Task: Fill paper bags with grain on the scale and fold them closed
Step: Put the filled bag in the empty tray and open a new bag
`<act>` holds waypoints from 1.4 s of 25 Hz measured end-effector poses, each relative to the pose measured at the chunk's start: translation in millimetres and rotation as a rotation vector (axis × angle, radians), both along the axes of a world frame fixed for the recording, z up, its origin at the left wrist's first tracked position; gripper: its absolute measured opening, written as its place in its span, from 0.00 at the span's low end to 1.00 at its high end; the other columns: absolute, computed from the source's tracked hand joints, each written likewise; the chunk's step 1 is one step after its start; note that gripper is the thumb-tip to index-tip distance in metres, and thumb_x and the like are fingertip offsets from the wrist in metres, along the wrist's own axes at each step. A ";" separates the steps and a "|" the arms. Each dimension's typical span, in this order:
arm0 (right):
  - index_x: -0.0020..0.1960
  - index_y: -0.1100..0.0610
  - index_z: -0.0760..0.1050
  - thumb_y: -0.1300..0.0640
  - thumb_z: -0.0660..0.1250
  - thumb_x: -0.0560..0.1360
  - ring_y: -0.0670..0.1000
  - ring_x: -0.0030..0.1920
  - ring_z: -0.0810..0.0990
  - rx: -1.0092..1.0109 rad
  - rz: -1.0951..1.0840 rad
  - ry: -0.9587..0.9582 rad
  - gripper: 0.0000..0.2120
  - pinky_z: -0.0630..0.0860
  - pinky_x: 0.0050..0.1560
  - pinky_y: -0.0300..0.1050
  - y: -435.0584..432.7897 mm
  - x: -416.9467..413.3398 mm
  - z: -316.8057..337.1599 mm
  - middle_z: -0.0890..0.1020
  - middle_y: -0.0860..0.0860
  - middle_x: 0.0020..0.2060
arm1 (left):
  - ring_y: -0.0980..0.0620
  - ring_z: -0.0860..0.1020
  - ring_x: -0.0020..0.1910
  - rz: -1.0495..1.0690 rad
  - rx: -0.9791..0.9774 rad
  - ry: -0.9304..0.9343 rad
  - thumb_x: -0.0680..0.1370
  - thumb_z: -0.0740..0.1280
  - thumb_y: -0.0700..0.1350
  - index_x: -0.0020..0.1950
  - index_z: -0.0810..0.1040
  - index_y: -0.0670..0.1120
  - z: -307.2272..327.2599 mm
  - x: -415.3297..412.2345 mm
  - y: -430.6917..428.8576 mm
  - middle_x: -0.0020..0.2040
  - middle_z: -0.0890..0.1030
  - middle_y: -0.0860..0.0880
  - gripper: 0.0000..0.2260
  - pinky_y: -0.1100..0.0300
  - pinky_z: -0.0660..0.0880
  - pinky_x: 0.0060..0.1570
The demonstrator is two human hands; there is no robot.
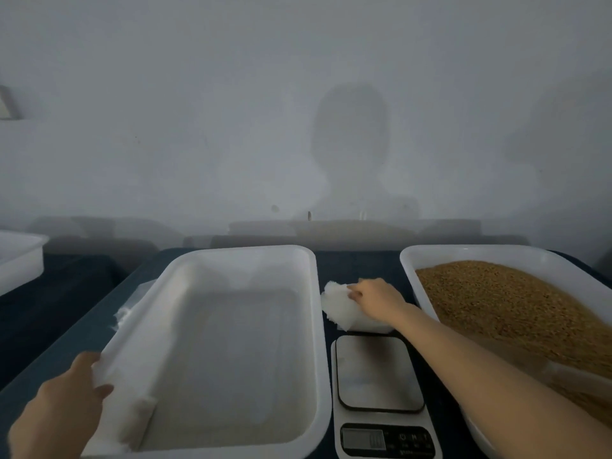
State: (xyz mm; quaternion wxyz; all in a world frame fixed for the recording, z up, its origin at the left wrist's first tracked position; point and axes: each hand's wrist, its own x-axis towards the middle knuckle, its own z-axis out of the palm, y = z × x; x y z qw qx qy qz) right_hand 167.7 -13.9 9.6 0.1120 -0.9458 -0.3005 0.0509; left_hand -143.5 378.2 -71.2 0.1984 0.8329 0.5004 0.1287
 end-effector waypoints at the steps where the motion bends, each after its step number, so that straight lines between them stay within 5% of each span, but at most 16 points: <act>1: 0.64 0.54 0.75 0.50 0.54 0.82 0.53 0.48 0.79 0.147 -0.044 0.058 0.17 0.76 0.51 0.49 -3.9 -1.2 7.5 0.80 0.55 0.52 | 0.38 0.76 0.42 -0.009 -0.034 -0.014 0.72 0.72 0.38 0.63 0.67 0.50 6.8 0.8 -3.4 0.48 0.76 0.39 0.23 0.44 0.75 0.41; 4: 0.61 0.58 0.77 0.51 0.58 0.80 0.51 0.41 0.79 0.527 -0.168 0.211 0.16 0.76 0.40 0.43 -21.3 -9.4 36.9 0.81 0.55 0.47 | 0.31 0.73 0.53 0.021 -0.116 -0.012 0.71 0.73 0.34 0.68 0.65 0.41 30.2 2.5 -18.8 0.57 0.73 0.33 0.29 0.35 0.72 0.52; 7: 0.65 0.57 0.74 0.50 0.62 0.78 0.53 0.48 0.82 0.897 -0.189 0.546 0.18 0.82 0.44 0.45 -53.6 -48.1 57.2 0.81 0.53 0.51 | 0.28 0.71 0.56 -0.015 0.254 0.016 0.69 0.76 0.43 0.66 0.64 0.38 63.1 5.5 -70.1 0.58 0.72 0.31 0.31 0.32 0.70 0.52; 10: 0.63 0.56 0.74 0.48 0.64 0.75 0.54 0.50 0.83 1.082 -0.106 0.765 0.19 0.81 0.46 0.47 -87.5 -95.0 65.1 0.83 0.55 0.52 | 0.39 0.74 0.59 -0.178 0.419 -0.383 0.76 0.67 0.51 0.65 0.71 0.45 117.4 32.8 -179.4 0.60 0.77 0.43 0.20 0.41 0.72 0.57; 13: 0.59 0.56 0.76 0.49 0.63 0.74 0.56 0.52 0.83 1.195 -0.059 0.867 0.17 0.81 0.46 0.49 -106.5 -129.5 62.6 0.84 0.56 0.51 | 0.60 0.80 0.40 -0.486 -0.158 -0.748 0.80 0.62 0.54 0.49 0.80 0.56 155.1 64.5 -303.5 0.41 0.82 0.60 0.08 0.68 0.74 0.37; 15: 0.58 0.55 0.77 0.48 0.61 0.76 0.55 0.52 0.83 1.188 -0.054 0.813 0.16 0.80 0.49 0.52 -112.3 -141.1 54.2 0.84 0.55 0.51 | 0.59 0.81 0.37 -0.672 -0.532 -0.710 0.80 0.60 0.52 0.45 0.79 0.54 155.4 90.4 -352.9 0.39 0.83 0.57 0.09 0.68 0.75 0.34; 18: 0.58 0.53 0.79 0.47 0.59 0.77 0.53 0.51 0.83 1.133 -0.090 0.737 0.16 0.80 0.52 0.54 -114.9 -146.5 40.3 0.84 0.53 0.50 | 0.58 0.82 0.42 -0.793 -0.635 -0.579 0.80 0.61 0.54 0.49 0.80 0.51 140.0 114.9 -378.1 0.42 0.84 0.53 0.10 0.63 0.80 0.43; 25: 0.56 0.55 0.79 0.53 0.60 0.79 0.51 0.48 0.83 1.100 -0.212 0.681 0.12 0.82 0.47 0.49 -109.1 -136.3 28.7 0.84 0.53 0.47 | 0.58 0.83 0.42 -0.666 -0.791 -0.618 0.78 0.66 0.47 0.45 0.81 0.49 113.3 131.3 -369.3 0.41 0.84 0.52 0.06 0.66 0.79 0.41; 28: 0.54 0.57 0.80 0.56 0.60 0.80 0.53 0.48 0.83 1.109 -0.236 0.675 0.11 0.82 0.48 0.51 -101.2 -128.4 33.3 0.84 0.55 0.48 | 0.59 0.81 0.41 -0.741 -0.680 -0.551 0.80 0.62 0.49 0.46 0.80 0.50 113.7 135.3 -357.1 0.42 0.83 0.54 0.09 0.67 0.77 0.39; 30: 0.54 0.59 0.79 0.57 0.60 0.80 0.56 0.50 0.82 1.120 -0.257 0.671 0.11 0.81 0.48 0.52 -96.7 -118.8 39.5 0.83 0.57 0.50 | 0.55 0.79 0.45 -0.720 -0.409 -0.479 0.81 0.61 0.45 0.53 0.77 0.48 117.1 146.5 -334.2 0.49 0.80 0.51 0.06 0.63 0.76 0.45; 33: 0.58 0.60 0.76 0.57 0.60 0.80 0.57 0.53 0.80 1.108 -0.287 0.647 0.11 0.82 0.48 0.52 -94.4 -103.5 50.5 0.79 0.57 0.54 | 0.47 0.71 0.60 -0.825 0.179 0.002 0.78 0.63 0.40 0.67 0.69 0.50 127.9 175.6 -290.7 0.62 0.72 0.47 0.17 0.57 0.66 0.57; 35: 0.60 0.60 0.75 0.57 0.61 0.80 0.56 0.53 0.80 1.126 -0.316 0.628 0.12 0.82 0.47 0.51 -97.6 -95.0 54.8 0.78 0.56 0.55 | 0.47 0.70 0.63 -0.956 0.290 0.323 0.79 0.64 0.46 0.67 0.71 0.50 131.3 197.7 -284.1 0.63 0.74 0.49 0.16 0.53 0.62 0.62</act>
